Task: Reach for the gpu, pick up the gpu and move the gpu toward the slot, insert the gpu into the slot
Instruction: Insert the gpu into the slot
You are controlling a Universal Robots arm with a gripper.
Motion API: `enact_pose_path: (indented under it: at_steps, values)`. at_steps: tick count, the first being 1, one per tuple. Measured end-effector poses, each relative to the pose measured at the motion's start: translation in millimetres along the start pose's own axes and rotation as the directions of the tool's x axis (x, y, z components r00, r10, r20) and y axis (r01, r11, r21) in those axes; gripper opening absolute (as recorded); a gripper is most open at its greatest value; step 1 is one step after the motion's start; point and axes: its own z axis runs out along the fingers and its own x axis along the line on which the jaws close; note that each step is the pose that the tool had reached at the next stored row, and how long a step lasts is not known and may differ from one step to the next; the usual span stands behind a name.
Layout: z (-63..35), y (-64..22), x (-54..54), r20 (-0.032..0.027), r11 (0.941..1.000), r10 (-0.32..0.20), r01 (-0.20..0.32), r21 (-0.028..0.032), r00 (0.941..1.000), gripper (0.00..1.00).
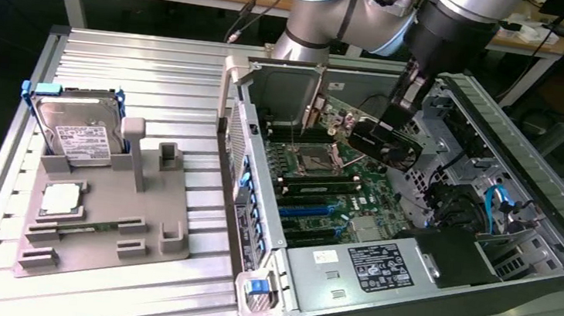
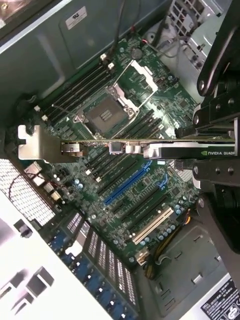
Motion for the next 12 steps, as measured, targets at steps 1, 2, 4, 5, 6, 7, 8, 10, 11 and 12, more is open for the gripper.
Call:
enact_pose_path:
  at_steps: [1,2,4,5,6,7,8,10,11,12]
  values:
    - [1.5,0.0,0.1,0.0000,0.9998,-0.019,0.019,-0.0006,0.9998,0.27]
    - [2.9,0.0,0.1,-0.0002,0.9993,-0.037,0.037,-0.0011,0.9993,0.27]
    - [5.9,0.0,0.2,-0.0003,0.9973,-0.073,0.073,-0.0022,0.9973,0.27]
    - [7.4,0.0,0.2,-0.0005,0.9959,-0.091,0.091,-0.0028,0.9959,0.27]
    - [8.9,-0.1,0.3,-0.0005,0.9940,-0.109,0.109,-0.0033,0.9940,0.27]
    - [10.5,-0.1,0.3,-0.0007,0.9917,-0.128,0.128,-0.0039,0.9917,0.27]
    - [12.0,-0.1,0.4,-0.0008,0.9893,-0.146,0.146,-0.0044,0.9894,0.27]
    - [16.0,-0.1,0.5,-0.0007,0.9816,-0.191,0.191,-0.0059,0.9816,0.27]
    - [17.8,-0.1,0.5,-0.0009,0.9770,-0.213,0.213,-0.0066,0.9771,0.27]
    - [19.3,-0.1,0.6,-0.0008,0.9732,-0.230,0.230,-0.0071,0.9732,0.27]
